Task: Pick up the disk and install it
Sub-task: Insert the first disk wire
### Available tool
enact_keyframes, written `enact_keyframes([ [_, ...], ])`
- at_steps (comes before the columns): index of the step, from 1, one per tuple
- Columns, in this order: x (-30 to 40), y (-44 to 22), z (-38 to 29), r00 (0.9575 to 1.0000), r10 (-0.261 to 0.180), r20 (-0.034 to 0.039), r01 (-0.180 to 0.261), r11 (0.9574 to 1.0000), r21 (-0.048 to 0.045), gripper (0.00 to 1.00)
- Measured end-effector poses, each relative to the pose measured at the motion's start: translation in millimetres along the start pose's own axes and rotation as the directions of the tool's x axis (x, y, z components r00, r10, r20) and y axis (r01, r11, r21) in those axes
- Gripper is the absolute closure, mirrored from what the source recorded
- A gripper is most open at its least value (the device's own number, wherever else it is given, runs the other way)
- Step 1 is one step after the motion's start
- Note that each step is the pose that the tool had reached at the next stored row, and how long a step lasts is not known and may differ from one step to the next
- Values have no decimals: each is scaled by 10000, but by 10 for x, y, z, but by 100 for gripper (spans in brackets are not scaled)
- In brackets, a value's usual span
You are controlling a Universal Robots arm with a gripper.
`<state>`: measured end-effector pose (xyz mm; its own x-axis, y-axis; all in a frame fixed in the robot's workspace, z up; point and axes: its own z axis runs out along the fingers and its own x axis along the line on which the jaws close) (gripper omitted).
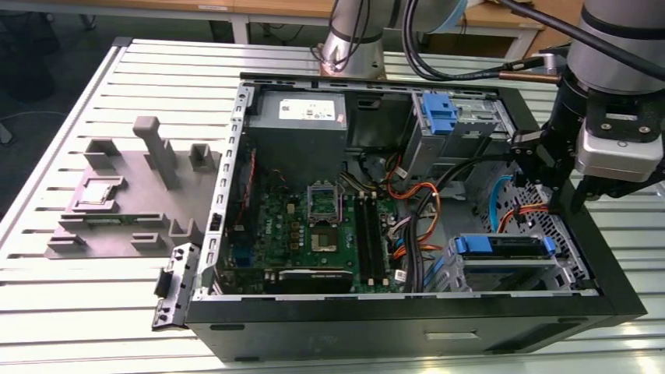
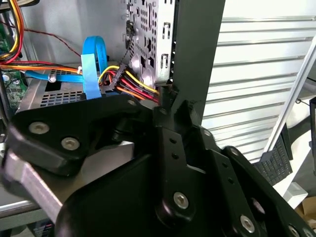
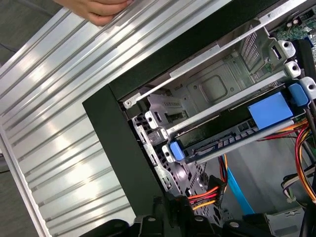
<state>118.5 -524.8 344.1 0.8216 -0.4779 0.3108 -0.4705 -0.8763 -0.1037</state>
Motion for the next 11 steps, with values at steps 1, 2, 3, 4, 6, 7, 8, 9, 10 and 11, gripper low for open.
enact_keyframes([
  [1, 0, 0, 0, 10000, -1, -3, 1, 10000, -2, 74],
  [2, 0, 0, 0, 10000, -1, -4, 1, 10000, -2, 74],
  [3, 0, 0, 0, 10000, -1, -5, 1, 10000, -2, 74],
  [4, 0, 0, 0, 10000, -1, -5, 1, 10000, -2, 74],
  [6, 0, 0, 0, 10000, -1, -5, 1, 10000, -2, 75],
  [7, 0, 0, 0, 10000, -1, -5, 1, 10000, -2, 75],
  [8, 0, 0, -1, 10000, -1, -6, 1, 10000, -3, 82],
  [9, 0, 0, 0, 10000, -1, -6, 1, 10000, -2, 82],
  [10, 0, 0, 0, 10000, -1, -6, 1, 10000, -2, 82],
  [11, 0, 0, 0, 10000, -1, -6, 1, 10000, -2, 82],
])
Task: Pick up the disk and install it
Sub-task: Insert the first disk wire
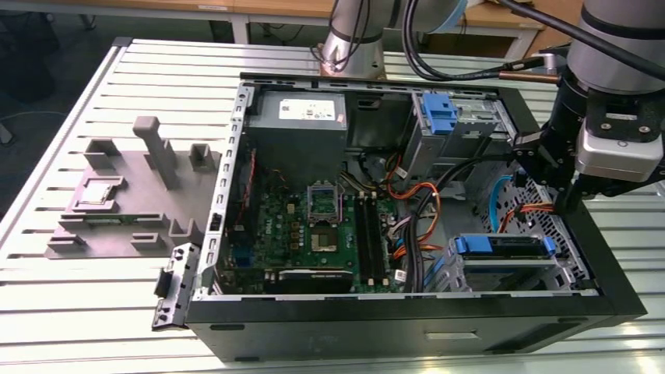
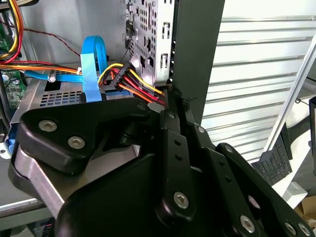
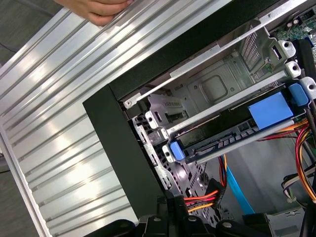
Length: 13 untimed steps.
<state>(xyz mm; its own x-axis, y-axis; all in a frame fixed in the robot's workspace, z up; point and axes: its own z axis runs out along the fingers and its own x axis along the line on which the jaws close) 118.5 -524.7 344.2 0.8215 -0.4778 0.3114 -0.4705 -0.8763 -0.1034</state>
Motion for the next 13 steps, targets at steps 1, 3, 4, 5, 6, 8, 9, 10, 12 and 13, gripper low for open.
enact_keyframes([
  [1, 0, 0, 0, 10000, 0, -1, 0, 10000, -1, 83],
  [3, 0, 0, 0, 10000, 0, 0, 0, 10000, 0, 83],
  [4, 0, 0, 0, 10000, 0, 1, 0, 10000, 0, 83],
  [5, 0, 0, 0, 10000, 1, 0, -1, 10000, 1, 83],
  [6, 0, 0, 0, 10000, 0, 0, 0, 10000, 1, 83],
  [8, 0, 0, 0, 10000, 0, 1, 0, 10000, 1, 83],
  [9, -1, 1, -1, 10000, 0, 1, 0, 10000, 0, 83],
  [10, -2, 1, -2, 10000, 0, 0, 0, 10000, -1, 83],
  [12, -2, 2, -2, 10000, 0, 0, 0, 10000, 0, 83],
  [13, -3, 2, -2, 10000, 0, 0, 0, 10000, 0, 83],
])
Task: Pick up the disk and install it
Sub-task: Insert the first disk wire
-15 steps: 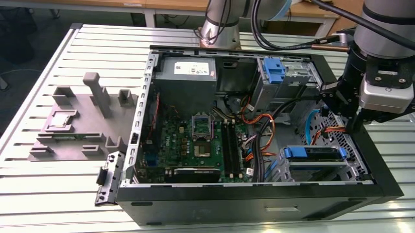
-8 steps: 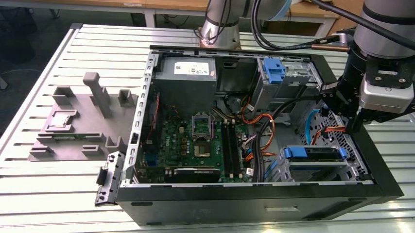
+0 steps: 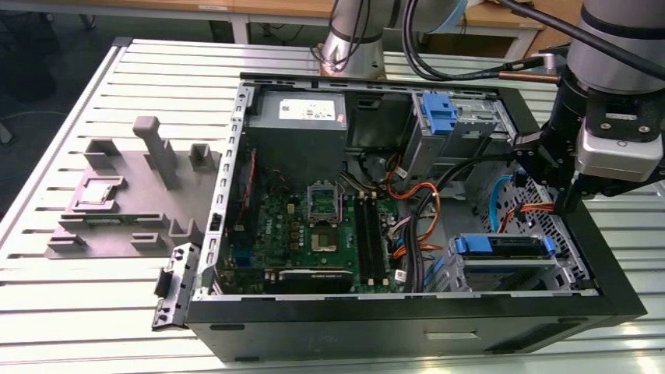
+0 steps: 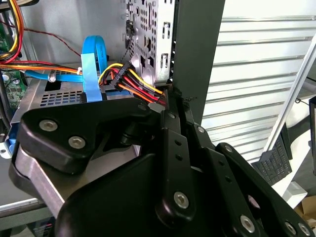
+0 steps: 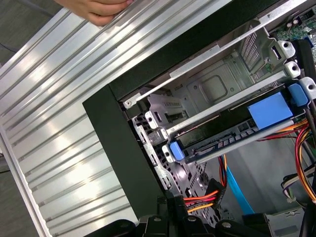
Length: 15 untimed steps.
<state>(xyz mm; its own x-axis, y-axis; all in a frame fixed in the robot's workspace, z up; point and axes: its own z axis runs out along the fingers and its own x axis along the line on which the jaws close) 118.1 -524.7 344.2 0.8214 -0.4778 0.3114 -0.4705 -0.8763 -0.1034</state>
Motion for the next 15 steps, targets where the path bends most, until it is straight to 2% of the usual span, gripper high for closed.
enact_keyframes([
  [15, -8, 5, -5, 10000, 40, -3, -40, 10000, -10, 83],
])
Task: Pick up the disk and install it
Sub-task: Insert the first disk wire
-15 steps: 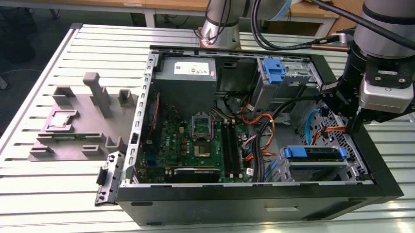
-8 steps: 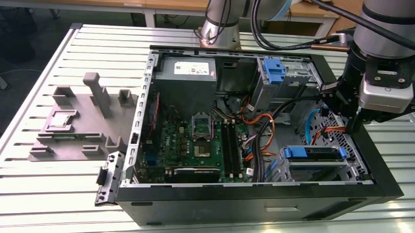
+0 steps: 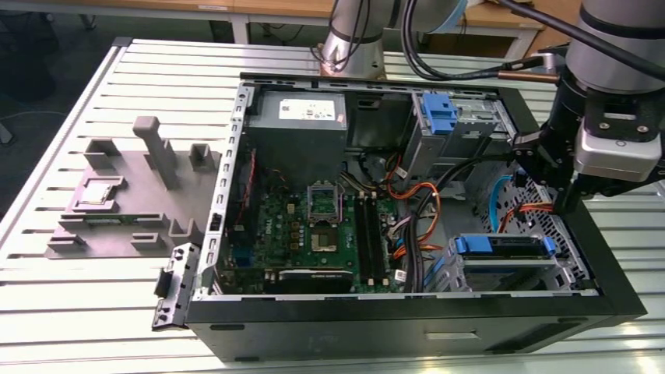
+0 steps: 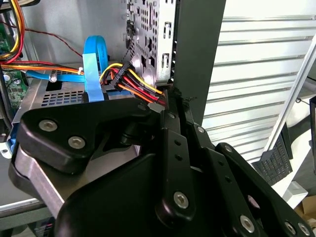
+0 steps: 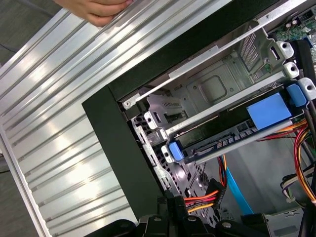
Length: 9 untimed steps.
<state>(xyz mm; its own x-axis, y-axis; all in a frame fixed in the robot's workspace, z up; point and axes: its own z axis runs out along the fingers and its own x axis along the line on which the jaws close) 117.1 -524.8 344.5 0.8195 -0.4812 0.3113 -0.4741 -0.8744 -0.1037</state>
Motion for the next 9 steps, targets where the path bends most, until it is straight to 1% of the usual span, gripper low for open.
enact_keyframes([
  [3, -3, 2, -2, 9990, 442, -53, -443, 9989, -146, 83],
  [4, -10, 6, -5, 9985, 539, -65, -540, 9984, -178, 83],
  [5, -25, 14, -12, 9983, 587, -69, -588, 9981, -190, 83],
  [8, -91, 54, -40, 9981, 620, -61, -621, 9979, -184, 83],
  [9, -99, 59, -43, 9980, 624, -61, -625, 9979, -183, 83],
])
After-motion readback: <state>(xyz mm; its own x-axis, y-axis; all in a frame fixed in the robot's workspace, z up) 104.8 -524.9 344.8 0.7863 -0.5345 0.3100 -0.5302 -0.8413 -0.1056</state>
